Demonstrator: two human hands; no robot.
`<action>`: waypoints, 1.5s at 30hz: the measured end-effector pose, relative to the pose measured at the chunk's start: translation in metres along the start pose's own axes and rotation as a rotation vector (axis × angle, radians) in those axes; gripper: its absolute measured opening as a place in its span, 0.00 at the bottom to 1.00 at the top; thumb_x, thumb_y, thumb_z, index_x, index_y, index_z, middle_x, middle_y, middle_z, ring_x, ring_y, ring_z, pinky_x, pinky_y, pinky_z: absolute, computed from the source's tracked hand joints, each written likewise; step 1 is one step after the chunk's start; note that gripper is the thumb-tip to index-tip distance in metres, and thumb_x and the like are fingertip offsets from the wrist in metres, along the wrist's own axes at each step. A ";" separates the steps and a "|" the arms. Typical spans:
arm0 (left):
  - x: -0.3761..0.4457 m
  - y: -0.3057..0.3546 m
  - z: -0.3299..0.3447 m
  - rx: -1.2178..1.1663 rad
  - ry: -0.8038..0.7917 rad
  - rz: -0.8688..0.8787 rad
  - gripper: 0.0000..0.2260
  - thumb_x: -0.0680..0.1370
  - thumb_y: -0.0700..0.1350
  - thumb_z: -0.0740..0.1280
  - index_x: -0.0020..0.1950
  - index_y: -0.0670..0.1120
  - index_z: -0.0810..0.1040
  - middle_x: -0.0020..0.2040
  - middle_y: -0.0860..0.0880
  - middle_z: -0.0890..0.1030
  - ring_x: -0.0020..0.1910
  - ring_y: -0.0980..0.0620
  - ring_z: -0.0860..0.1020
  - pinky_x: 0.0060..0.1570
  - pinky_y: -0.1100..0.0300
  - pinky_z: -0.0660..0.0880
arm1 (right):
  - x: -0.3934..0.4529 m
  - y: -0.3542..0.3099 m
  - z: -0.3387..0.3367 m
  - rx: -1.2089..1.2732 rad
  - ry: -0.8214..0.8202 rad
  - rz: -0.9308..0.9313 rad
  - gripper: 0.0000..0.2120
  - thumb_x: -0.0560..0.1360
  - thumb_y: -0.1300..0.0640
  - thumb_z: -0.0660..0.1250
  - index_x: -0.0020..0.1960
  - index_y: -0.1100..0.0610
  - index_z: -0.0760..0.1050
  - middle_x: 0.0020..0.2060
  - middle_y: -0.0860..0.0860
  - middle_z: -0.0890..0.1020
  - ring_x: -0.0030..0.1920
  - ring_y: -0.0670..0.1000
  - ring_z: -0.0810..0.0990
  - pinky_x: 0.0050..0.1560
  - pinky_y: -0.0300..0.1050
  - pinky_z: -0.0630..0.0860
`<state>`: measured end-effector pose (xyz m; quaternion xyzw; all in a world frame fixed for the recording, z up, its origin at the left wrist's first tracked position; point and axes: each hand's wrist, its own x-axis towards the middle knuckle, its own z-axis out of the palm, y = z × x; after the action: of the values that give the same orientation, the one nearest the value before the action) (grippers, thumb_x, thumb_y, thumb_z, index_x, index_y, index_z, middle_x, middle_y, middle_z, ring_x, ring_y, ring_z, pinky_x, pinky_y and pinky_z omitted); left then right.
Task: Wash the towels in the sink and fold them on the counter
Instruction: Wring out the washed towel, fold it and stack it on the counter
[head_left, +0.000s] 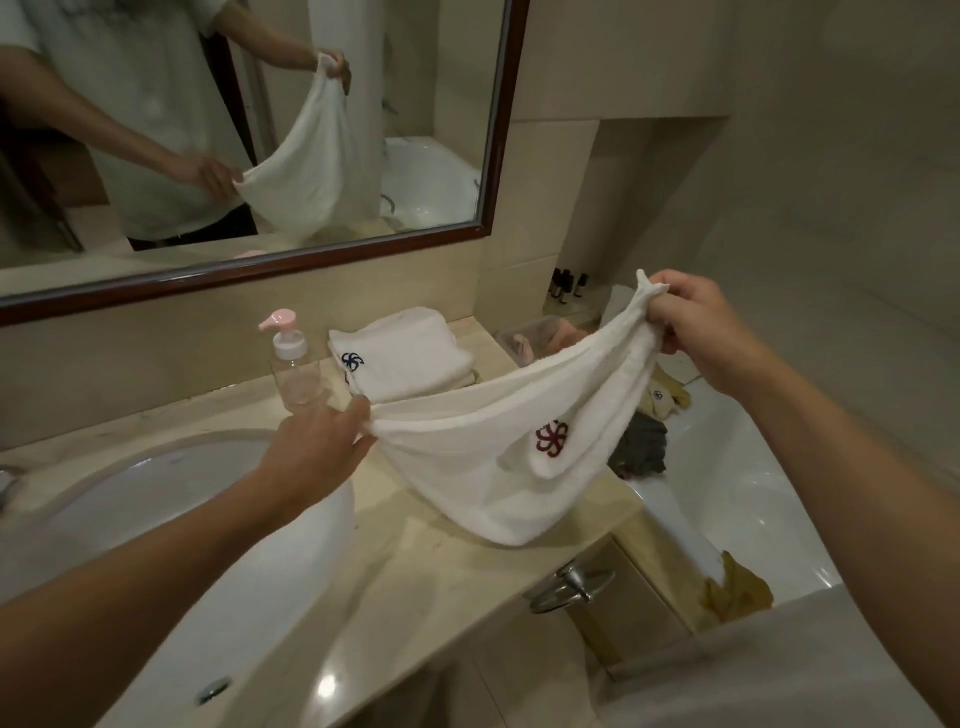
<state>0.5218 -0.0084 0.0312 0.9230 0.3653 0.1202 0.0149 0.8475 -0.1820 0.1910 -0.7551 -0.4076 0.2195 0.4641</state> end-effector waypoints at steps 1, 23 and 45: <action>0.000 -0.002 0.003 -0.139 -0.013 -0.097 0.11 0.76 0.49 0.71 0.50 0.48 0.71 0.36 0.48 0.80 0.32 0.45 0.79 0.31 0.54 0.75 | 0.000 -0.002 0.003 -0.016 -0.011 -0.010 0.13 0.77 0.67 0.58 0.39 0.55 0.73 0.33 0.50 0.71 0.31 0.46 0.69 0.31 0.39 0.67; 0.099 0.132 -0.113 -0.880 0.270 -0.111 0.09 0.81 0.47 0.65 0.48 0.45 0.82 0.35 0.54 0.81 0.30 0.59 0.80 0.31 0.65 0.73 | -0.006 -0.041 0.050 -0.083 -0.099 -0.191 0.11 0.80 0.59 0.61 0.52 0.47 0.80 0.46 0.46 0.82 0.40 0.42 0.81 0.38 0.39 0.77; 0.104 -0.050 -0.090 -0.701 0.652 -0.609 0.12 0.83 0.51 0.58 0.51 0.47 0.78 0.45 0.43 0.81 0.42 0.44 0.79 0.45 0.48 0.76 | 0.009 -0.009 -0.036 -0.230 0.316 -0.363 0.15 0.79 0.65 0.62 0.47 0.46 0.78 0.41 0.53 0.82 0.43 0.60 0.82 0.47 0.65 0.80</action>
<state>0.5401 0.0930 0.1350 0.6310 0.5390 0.5033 0.2406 0.8741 -0.1908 0.2165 -0.7424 -0.4810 -0.0359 0.4649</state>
